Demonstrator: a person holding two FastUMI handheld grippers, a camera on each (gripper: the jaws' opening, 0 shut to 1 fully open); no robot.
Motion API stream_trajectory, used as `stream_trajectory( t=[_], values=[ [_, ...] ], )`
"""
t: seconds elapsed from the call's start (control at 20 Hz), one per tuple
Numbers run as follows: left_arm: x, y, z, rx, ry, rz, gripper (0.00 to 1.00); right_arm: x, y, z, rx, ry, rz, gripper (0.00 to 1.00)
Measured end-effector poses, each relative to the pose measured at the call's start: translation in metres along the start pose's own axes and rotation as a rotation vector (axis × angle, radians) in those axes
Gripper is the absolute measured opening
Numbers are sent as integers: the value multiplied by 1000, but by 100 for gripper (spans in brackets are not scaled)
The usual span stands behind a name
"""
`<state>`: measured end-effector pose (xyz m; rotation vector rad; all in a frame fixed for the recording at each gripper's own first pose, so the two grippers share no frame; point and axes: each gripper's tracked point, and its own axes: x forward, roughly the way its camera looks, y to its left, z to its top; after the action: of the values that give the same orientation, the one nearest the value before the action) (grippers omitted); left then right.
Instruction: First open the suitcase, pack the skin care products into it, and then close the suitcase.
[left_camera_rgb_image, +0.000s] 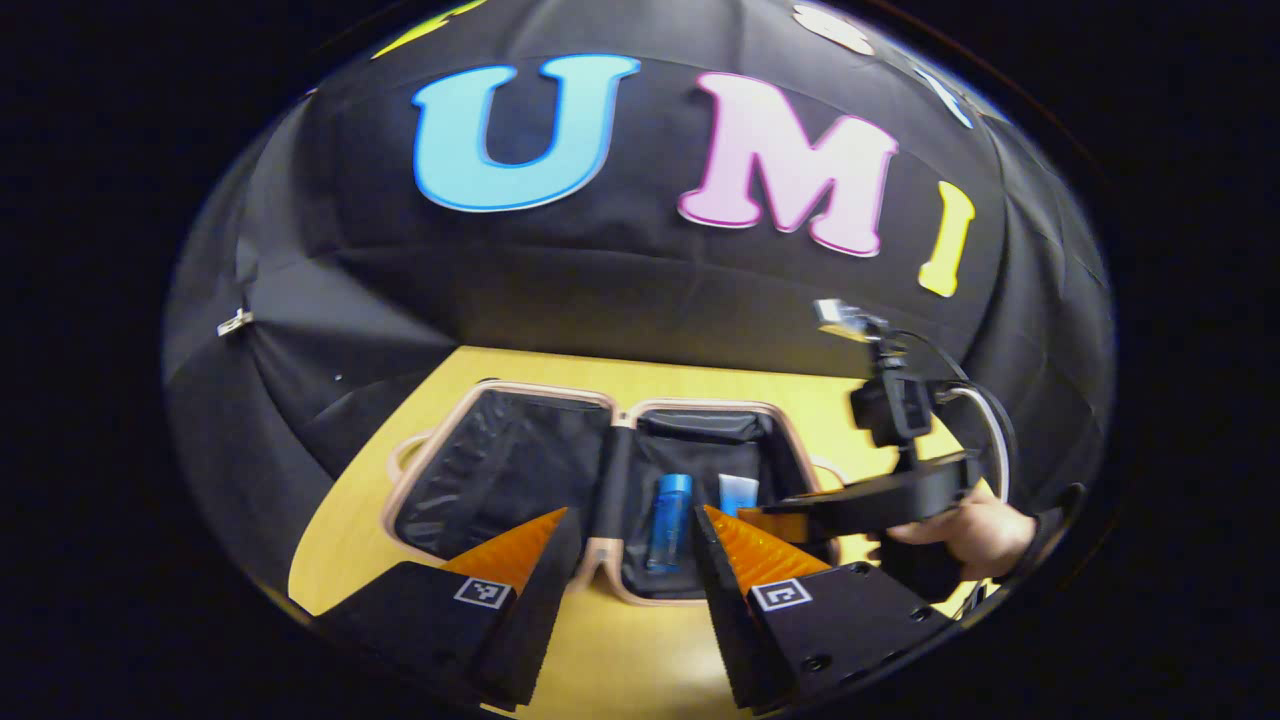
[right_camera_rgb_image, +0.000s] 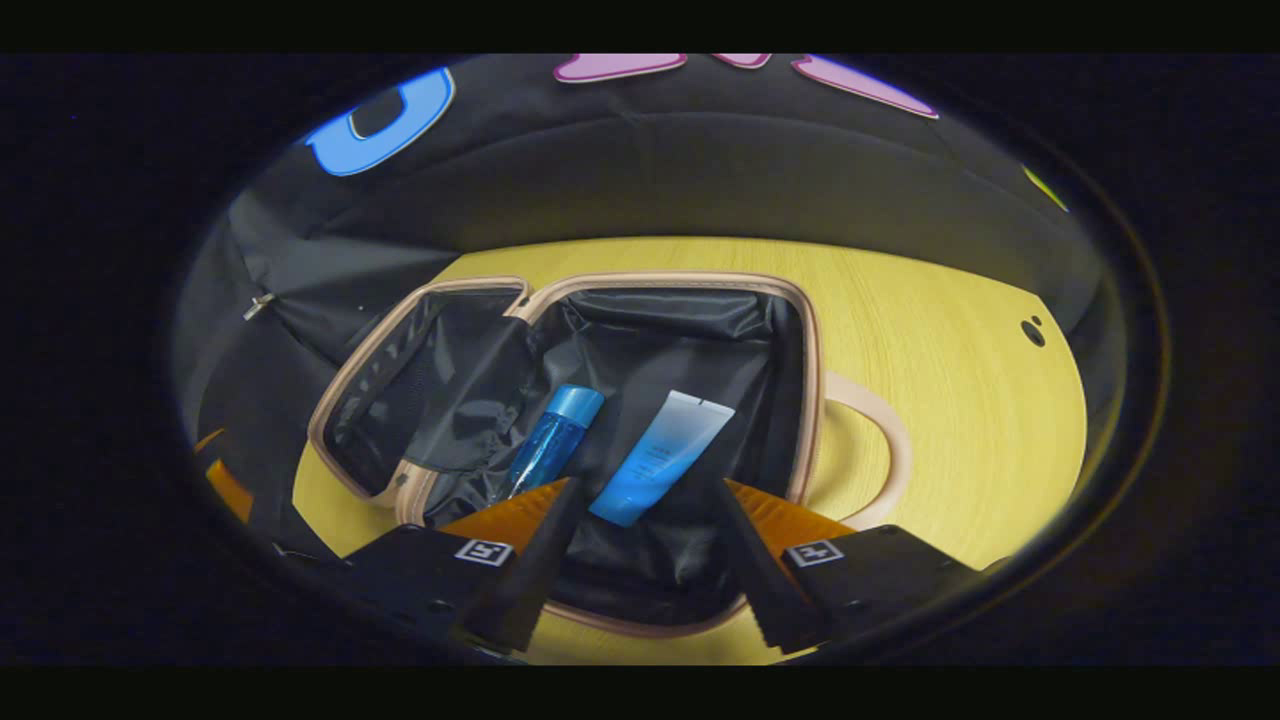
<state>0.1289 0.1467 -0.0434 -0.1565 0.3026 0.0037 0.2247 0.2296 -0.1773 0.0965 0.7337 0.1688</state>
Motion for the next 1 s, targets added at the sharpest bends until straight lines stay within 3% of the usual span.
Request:
stream_trajectory(
  t=[0.05,0.1,0.35,0.55,0.8,1.0],
  values=[
    [5,20,0,-15,11,14,77,-10,1,5,-15,-30,11,81],
    [11,44,5,-31,9,30,79,-21,3,7,-30,-59,22,100],
    [54,163,14,-155,31,140,96,-88,2,27,-142,-249,34,98],
    [104,215,5,-371,66,106,96,-136,-12,35,-104,-339,47,97],
    [161,285,-21,-615,128,187,97,-166,-62,3,-120,-311,-37,98],
    [189,283,-28,-887,162,90,96,-183,-87,-24,-82,-266,-90,98]
  ],
)
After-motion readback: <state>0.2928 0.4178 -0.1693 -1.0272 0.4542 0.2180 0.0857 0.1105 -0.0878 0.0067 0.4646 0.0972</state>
